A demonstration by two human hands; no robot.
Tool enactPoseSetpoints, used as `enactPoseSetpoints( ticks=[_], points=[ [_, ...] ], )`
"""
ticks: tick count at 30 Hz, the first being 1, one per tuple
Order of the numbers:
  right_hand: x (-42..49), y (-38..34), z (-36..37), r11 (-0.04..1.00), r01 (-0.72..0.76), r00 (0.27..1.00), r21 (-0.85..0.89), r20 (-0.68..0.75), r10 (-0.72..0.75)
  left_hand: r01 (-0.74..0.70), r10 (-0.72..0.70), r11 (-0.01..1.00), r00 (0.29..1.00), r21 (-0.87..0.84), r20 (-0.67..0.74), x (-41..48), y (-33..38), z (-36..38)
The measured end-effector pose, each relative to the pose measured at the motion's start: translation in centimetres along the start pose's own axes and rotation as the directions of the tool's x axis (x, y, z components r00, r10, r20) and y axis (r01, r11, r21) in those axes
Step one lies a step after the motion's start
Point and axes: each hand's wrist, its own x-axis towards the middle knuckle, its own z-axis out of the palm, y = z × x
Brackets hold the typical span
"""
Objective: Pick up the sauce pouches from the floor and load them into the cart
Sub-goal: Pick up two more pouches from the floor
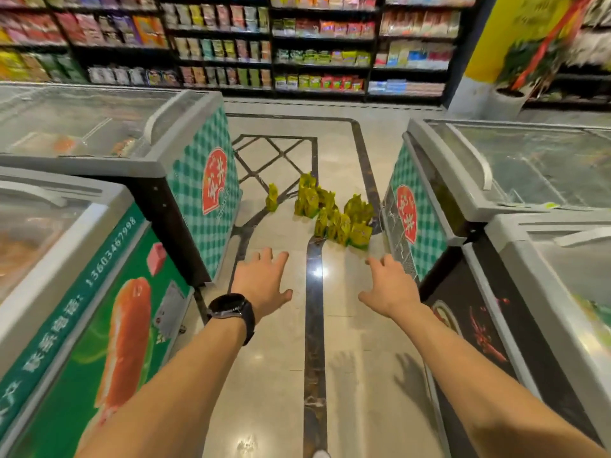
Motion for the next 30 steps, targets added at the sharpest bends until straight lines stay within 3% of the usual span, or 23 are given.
enactPoseSetpoints(
  ticks=[5,18,21,30],
  points=[
    [9.5,-0.9,-0.6,1.000,0.027,1.000,0.009,0.007,-0.027,0.038,-0.037,0.999,0.999,-0.010,0.040,8.4,-2.1,-0.6],
    [34.3,-4.7,-4.4,0.997,-0.068,0.997,0.034,-0.031,0.069,-0.136,0.136,0.990,0.991,0.047,0.010,36.4,-8.1,-3.4],
    [38.8,-4.6,-5.1,0.994,-0.103,0.995,0.040,0.015,0.103,-0.165,0.164,0.986,0.986,0.038,0.020,41.1,-9.3,-3.8],
    [56.4,-5.7,-5.2,0.995,-0.090,0.995,0.042,0.034,0.089,-0.131,0.126,0.988,0.990,0.081,0.068,57.5,-14.8,-3.7]
  ],
)
